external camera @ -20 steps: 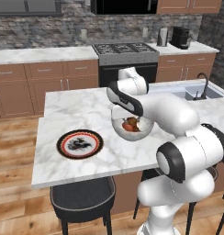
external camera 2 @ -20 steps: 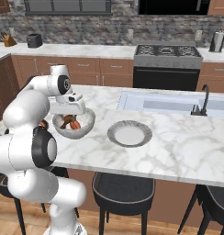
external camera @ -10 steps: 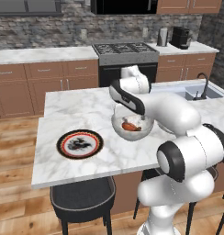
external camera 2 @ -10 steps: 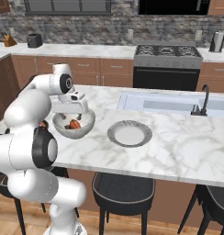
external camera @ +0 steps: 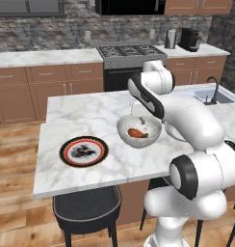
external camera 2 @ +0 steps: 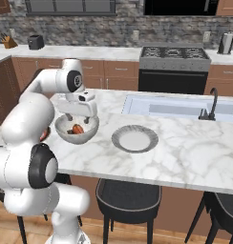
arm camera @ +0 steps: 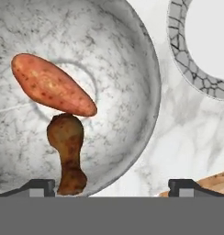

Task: Pick the chicken drumstick and sweet potato from their plates and place them in the bowl. Then put the bowl in the fridge.

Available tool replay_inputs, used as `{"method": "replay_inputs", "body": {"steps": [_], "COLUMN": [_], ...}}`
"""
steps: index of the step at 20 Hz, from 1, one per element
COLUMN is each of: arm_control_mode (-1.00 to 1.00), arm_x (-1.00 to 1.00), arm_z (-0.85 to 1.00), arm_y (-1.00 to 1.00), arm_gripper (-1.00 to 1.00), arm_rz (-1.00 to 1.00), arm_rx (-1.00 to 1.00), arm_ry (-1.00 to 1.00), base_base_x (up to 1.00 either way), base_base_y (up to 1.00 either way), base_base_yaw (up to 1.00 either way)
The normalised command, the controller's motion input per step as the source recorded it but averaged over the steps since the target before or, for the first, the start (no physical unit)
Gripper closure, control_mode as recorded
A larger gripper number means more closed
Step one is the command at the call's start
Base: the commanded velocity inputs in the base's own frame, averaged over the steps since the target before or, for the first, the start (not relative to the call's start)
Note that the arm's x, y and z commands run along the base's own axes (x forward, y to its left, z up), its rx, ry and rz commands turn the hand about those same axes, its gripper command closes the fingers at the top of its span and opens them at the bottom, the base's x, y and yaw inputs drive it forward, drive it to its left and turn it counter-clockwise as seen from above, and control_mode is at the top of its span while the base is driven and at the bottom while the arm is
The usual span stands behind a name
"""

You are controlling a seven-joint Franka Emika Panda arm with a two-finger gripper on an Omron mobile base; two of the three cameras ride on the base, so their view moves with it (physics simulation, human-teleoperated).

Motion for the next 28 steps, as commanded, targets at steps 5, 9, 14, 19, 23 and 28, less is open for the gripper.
{"method": "replay_inputs", "body": {"steps": [5, 9, 14, 19, 23, 28], "arm_control_mode": [-1.0, -1.0, -1.0, -1.0, -1.0, -1.0], "arm_x": [-0.54, 0.11, 0.21, 0.14, 0.27, 0.36], "arm_z": [-0.07, -0.18, -0.1, -0.22, -0.3, -0.27], "arm_y": [-0.19, -0.13, -0.22, -0.08, 0.03, 0.07], "arm_gripper": [-1.0, -1.0, -1.0, -1.0, -1.0, -1.0], "arm_rz": [-0.31, -0.32, -0.23, -0.04, 0.01, 0.03], "arm_rx": [0.03, 0.0, 0.0, 0.0, 0.0, 0.0], "arm_ry": [-0.06, -0.03, 0.0, 0.0, 0.0, 0.0], "base_base_x": [0.0, 0.0, 0.0, 0.0, 0.0, 0.0], "base_base_y": [0.0, 0.0, 0.0, 0.0, 0.0, 0.0], "base_base_yaw": [0.0, 0.0, 0.0, 0.0, 0.0, 0.0]}}
